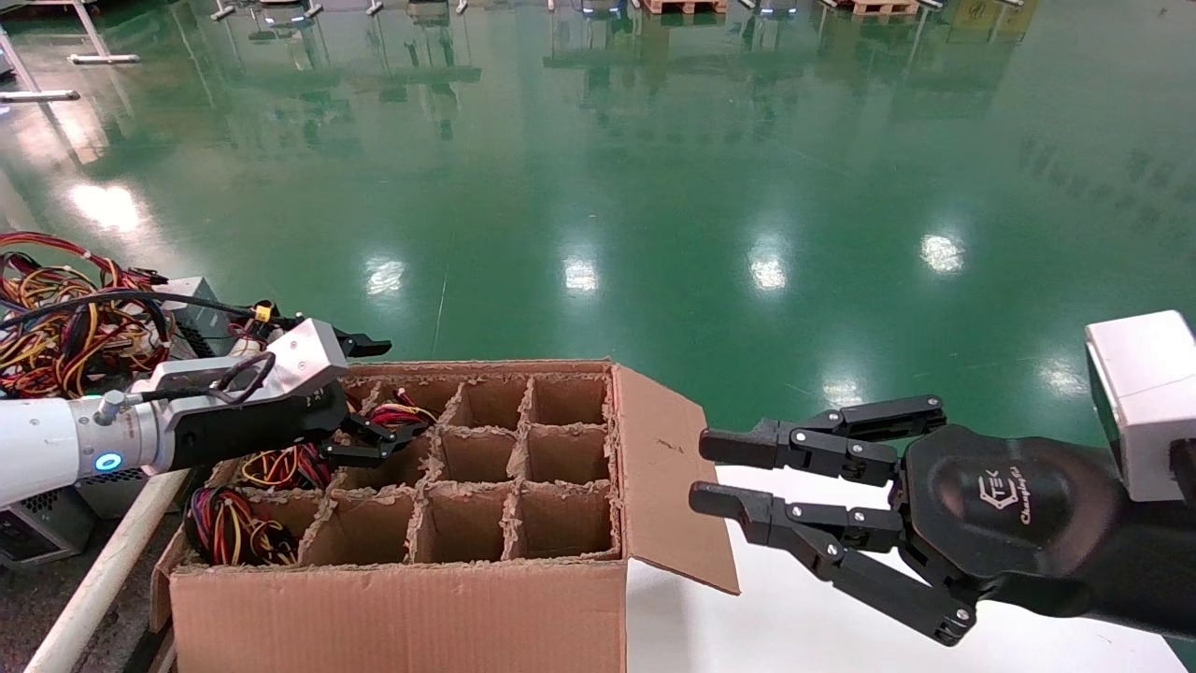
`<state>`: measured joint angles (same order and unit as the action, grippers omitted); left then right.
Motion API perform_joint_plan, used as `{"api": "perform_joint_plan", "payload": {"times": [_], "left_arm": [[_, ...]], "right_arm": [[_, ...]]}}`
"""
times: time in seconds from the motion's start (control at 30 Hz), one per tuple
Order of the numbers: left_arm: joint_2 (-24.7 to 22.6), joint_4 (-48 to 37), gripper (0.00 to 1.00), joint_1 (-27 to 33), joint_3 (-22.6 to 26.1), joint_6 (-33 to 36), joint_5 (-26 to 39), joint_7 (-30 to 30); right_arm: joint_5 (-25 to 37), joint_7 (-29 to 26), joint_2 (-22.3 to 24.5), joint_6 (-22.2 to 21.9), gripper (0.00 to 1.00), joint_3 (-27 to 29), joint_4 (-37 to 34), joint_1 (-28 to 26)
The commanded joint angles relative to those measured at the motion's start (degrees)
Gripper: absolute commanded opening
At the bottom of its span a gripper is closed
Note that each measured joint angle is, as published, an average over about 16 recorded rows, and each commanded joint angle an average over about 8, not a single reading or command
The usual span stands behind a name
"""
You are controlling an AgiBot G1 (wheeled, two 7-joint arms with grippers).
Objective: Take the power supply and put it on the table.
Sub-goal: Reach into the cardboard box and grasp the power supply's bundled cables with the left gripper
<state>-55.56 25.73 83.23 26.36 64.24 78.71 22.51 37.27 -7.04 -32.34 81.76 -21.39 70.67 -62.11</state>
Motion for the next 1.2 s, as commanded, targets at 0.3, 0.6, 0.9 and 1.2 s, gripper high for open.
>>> {"api": "perform_joint_plan", "payload": {"times": [0.3, 0.6, 0.9, 1.2], "left_arm": [[-0.9, -5.5, 0.00, 1.9, 0.1, -0.6, 0.5, 2.9], [-1.2, -9.1, 0.00, 2.9, -0.1, 0.1, 0.1, 3.7], [-1.4, -12.0, 0.00, 3.4, -0.2, 0.7, 0.0, 4.6], [-1.5, -14.4, 0.00, 3.5, -1.0, 1.9, -1.3, 6.0]], "right_arm": [[0.0, 0.0, 0.0, 0.0, 1.00, 0.0, 0.0, 0.0], [0.0, 0.0, 0.0, 0.0, 1.00, 0.0, 0.0, 0.0], [0.0, 0.0, 0.0, 0.0, 1.00, 0.0, 0.0, 0.0], [0.0, 0.0, 0.0, 0.0, 1.00, 0.0, 0.0, 0.0]]}}
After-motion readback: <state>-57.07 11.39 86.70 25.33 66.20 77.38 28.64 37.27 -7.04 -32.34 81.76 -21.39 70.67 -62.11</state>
